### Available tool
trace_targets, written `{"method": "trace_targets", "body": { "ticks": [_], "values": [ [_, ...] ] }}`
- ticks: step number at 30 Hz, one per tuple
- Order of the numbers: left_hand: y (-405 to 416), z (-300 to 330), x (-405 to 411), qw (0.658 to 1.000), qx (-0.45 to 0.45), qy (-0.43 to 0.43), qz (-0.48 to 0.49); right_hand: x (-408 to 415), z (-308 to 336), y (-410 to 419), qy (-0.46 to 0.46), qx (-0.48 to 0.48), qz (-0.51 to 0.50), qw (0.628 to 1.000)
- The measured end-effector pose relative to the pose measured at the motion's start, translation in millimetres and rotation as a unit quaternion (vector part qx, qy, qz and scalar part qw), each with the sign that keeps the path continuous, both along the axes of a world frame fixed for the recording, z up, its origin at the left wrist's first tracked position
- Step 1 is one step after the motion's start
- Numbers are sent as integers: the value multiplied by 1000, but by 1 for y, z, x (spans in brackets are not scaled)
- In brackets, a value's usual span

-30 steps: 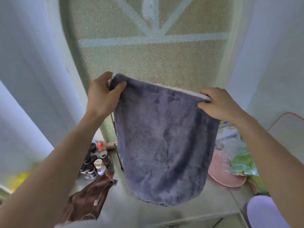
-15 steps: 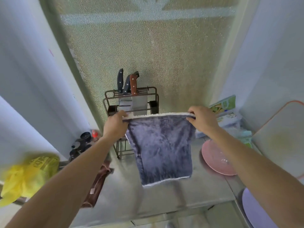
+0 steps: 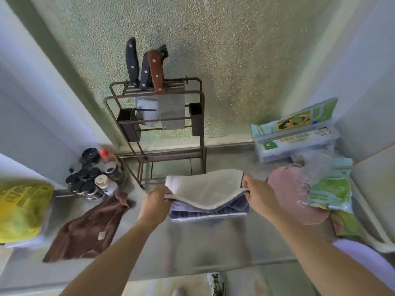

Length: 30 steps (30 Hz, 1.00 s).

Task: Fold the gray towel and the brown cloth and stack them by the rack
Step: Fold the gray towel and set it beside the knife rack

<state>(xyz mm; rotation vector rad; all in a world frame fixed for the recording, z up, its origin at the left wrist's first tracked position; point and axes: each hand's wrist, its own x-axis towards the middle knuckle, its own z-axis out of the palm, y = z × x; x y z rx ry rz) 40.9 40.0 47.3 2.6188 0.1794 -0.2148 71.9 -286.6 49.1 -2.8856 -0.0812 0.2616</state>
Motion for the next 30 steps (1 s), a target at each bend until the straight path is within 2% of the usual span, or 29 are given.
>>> {"method": "trace_targets", "body": {
  "ticks": [3, 5, 8, 10, 12, 14, 16, 19, 25, 30],
  "values": [
    [-9, -5, 15, 999, -23, -16, 38, 21, -11, -3, -2, -10, -13, 1000],
    [-12, 6, 27, 990, -39, -107, 86, 36, -1, -6, -111, 29, -34, 993],
    [-15, 20, 28, 957, -56, -266, 102, 41, 18, -12, -321, 98, 11, 942],
    [-15, 9, 15, 954, -48, -289, 67, 32, 7, -16, -358, 108, 69, 925],
    [-13, -25, -1, 973, -29, -226, 24, 16, -32, -20, -288, 92, 104, 948],
    [-9, -69, -14, 992, 9, -129, -12, -1, -81, -23, -168, 62, 131, 975],
    [-6, -103, -22, 997, 32, -51, -50, -13, -118, -26, -70, 26, 145, 987],
    [-9, -129, -25, 993, 55, 15, -99, -18, -134, -26, -15, 4, 138, 990],
    [-8, -138, -20, 979, 138, 13, -152, -16, -139, -24, -53, -12, 140, 989],
    [-2, -133, -14, 972, 156, -60, -163, -13, -140, -25, -42, -10, 114, 993]
  ]
}}
